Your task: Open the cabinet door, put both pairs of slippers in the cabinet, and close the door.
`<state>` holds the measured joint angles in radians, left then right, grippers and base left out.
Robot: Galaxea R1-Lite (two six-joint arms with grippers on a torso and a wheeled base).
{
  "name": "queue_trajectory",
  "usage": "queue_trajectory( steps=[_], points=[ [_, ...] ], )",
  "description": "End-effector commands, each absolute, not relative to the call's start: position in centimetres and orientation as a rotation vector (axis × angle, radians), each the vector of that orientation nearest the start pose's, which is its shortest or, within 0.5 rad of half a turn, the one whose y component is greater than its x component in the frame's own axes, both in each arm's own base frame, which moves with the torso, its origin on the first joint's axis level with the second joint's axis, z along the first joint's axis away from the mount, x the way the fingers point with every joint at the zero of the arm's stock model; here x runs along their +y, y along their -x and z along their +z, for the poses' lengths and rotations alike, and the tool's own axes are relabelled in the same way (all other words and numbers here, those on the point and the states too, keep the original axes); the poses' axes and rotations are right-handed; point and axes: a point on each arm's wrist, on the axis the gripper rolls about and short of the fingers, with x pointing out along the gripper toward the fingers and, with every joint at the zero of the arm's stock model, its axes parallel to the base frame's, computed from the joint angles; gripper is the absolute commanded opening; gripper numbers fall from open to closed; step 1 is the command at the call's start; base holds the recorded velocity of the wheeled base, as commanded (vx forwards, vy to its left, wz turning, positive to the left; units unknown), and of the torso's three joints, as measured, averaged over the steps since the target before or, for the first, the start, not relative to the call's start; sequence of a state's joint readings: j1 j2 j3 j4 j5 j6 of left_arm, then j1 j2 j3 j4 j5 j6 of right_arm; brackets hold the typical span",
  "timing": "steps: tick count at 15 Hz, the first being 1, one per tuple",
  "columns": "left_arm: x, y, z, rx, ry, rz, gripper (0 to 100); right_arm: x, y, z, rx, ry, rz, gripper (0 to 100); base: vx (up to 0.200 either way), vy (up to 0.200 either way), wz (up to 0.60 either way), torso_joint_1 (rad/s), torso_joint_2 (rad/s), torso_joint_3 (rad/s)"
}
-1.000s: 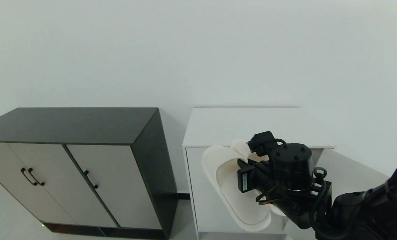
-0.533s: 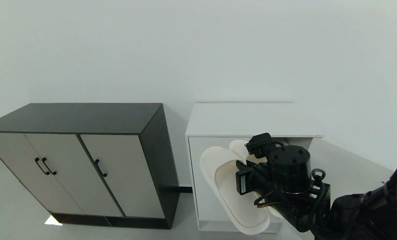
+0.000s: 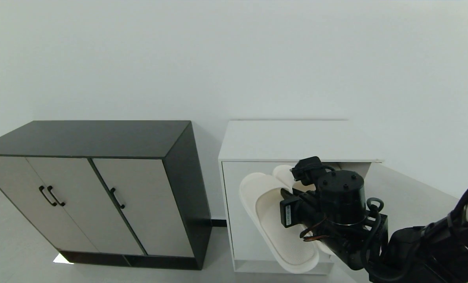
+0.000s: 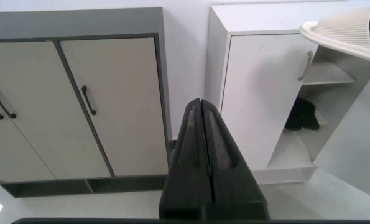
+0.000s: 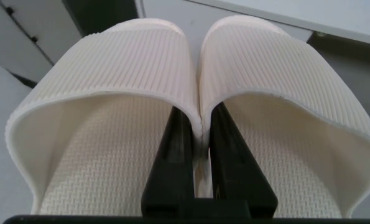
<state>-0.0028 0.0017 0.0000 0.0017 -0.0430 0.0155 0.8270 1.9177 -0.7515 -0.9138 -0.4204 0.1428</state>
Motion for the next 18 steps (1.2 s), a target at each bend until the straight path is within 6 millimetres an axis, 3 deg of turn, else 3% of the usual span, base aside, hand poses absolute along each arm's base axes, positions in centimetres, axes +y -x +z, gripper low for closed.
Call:
queue_trajectory(
  steps=[1,18],
  points=[
    [-0.09,2.27,7.54,0.003,-0.015,-0.045,0,24.30,-23.55,12.42,0.239,0.012,0.389,0,0.000,0.000,0.00,0.000,0.00,0.000],
    [-0.09,2.27,7.54,0.003,-0.017,-0.046,0,24.05,-23.38,11.96,0.244,0.014,0.386,0,0.000,-0.188,0.00,0.001,0.00,0.001]
  ],
)
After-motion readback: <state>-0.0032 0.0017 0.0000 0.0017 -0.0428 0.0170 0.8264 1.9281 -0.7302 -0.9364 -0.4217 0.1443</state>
